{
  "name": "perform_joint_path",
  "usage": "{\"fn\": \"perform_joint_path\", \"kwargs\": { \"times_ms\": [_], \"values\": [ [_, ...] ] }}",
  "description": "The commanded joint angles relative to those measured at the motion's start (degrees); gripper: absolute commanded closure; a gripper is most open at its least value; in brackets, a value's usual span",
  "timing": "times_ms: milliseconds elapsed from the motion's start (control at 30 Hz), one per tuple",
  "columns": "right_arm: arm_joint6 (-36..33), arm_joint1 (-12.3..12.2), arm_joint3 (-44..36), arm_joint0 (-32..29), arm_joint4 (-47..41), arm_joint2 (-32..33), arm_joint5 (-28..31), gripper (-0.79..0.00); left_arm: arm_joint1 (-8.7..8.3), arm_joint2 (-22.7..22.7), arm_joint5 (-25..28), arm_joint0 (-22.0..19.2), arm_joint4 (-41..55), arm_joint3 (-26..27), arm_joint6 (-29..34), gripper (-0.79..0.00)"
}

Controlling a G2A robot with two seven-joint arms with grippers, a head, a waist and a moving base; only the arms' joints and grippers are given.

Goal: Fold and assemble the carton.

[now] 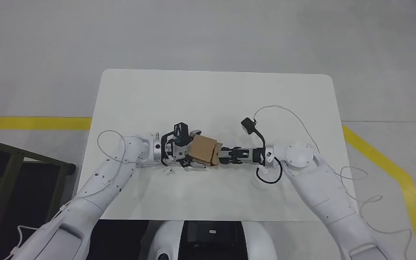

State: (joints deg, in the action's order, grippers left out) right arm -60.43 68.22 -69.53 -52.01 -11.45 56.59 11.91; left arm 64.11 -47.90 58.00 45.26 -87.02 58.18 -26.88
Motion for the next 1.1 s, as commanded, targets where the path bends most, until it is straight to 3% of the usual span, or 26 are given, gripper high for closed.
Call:
{"fn": "perform_joint_path", "kwargs": {
  "times_ms": [0, 367, 833, 967, 1067],
  "values": [
    [0.0, 0.1, -0.3, 0.3, 0.1, -0.3, -0.1, -0.018, -0.01, 0.0, 0.0, 0.0, -0.1, 0.0, 0.0, -0.785],
    [0.3, 0.2, 0.2, 0.7, 0.4, -0.7, -0.3, -0.037, -0.04, 0.1, 0.0, 0.0, 0.1, 0.0, 0.0, -0.785],
    [1.0, 0.8, 0.2, 2.3, 1.3, -2.5, -1.2, 0.0, -0.02, 0.1, 0.0, 0.0, 0.2, 0.0, 0.1, -0.785],
    [1.2, 1.1, 0.7, 3.0, 1.1, -3.0, -1.1, -0.043, -0.02, 0.1, 0.0, 0.0, 0.2, 0.0, 0.1, -0.785],
    [1.4, 1.1, 0.7, 2.9, 0.9, -2.7, -0.8, -0.163, -0.03, 0.2, 0.0, -0.1, 0.1, 0.0, 0.1, -0.785]
  ]
}}
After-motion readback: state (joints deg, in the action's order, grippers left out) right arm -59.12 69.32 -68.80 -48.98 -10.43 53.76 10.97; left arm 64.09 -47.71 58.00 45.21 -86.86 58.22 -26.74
